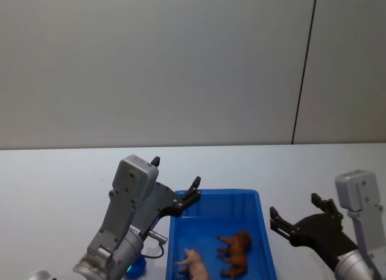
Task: Pick up the two dolls from the table and place them into the box.
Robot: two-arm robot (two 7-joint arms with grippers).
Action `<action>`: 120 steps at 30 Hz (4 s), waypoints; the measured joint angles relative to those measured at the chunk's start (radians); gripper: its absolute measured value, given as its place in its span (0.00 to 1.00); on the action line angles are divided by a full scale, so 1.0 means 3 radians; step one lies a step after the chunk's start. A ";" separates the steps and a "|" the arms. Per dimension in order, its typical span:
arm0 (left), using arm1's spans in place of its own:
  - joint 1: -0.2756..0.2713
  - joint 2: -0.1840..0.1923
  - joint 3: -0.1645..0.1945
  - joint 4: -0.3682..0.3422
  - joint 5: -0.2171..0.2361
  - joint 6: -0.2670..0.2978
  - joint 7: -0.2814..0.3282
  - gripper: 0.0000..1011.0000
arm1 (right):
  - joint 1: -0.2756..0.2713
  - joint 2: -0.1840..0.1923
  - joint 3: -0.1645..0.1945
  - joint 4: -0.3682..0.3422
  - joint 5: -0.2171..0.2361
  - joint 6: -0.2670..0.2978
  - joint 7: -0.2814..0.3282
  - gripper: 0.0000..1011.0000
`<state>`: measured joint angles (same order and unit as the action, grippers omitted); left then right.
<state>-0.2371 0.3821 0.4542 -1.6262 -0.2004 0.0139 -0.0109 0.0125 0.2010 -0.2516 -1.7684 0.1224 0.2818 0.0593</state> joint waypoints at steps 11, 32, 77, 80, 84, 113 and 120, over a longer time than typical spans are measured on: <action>0.0015 0.0011 -0.0008 -0.0007 -0.0014 0.0032 0.0001 0.99 | -0.0104 0.0059 0.0059 -0.0066 0.0068 0.0018 -0.0170 0.99; 0.0289 0.0233 -0.0137 -0.0247 -0.0345 0.0688 0.0388 0.99 | -0.0166 0.0094 0.0096 -0.0104 0.0107 0.0030 -0.0271 0.99; 0.0463 0.0257 -0.0260 0.0079 -0.0880 0.0938 0.0196 0.87 | -0.0177 0.0101 0.0103 -0.0110 0.0115 0.0030 -0.0293 0.99; 0.0450 0.0243 -0.0256 0.0114 -0.0862 0.0947 0.0159 0.81 | -0.0177 0.0101 0.0102 -0.0110 0.0115 0.0030 -0.0293 0.99; 0.0430 0.0222 -0.0252 0.0157 -0.0822 0.0971 0.0120 0.70 | -0.0177 0.0101 0.0102 -0.0110 0.0115 0.0030 -0.0293 0.99; 0.0380 0.0200 -0.0276 -0.0031 -0.0544 0.0760 -0.0027 0.18 | -0.0177 0.0101 0.0102 -0.0110 0.0115 0.0030 -0.0292 0.99; 0.0344 0.0201 -0.0286 -0.0136 -0.0487 0.0681 -0.0196 0.14 | -0.0177 0.0101 0.0102 -0.0110 0.0114 0.0030 -0.0293 0.99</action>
<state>-0.1340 0.4422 0.3683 -1.6670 -0.3467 0.2180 -0.0697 -0.0407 0.2312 -0.2209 -1.8013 0.1568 0.2909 -0.0285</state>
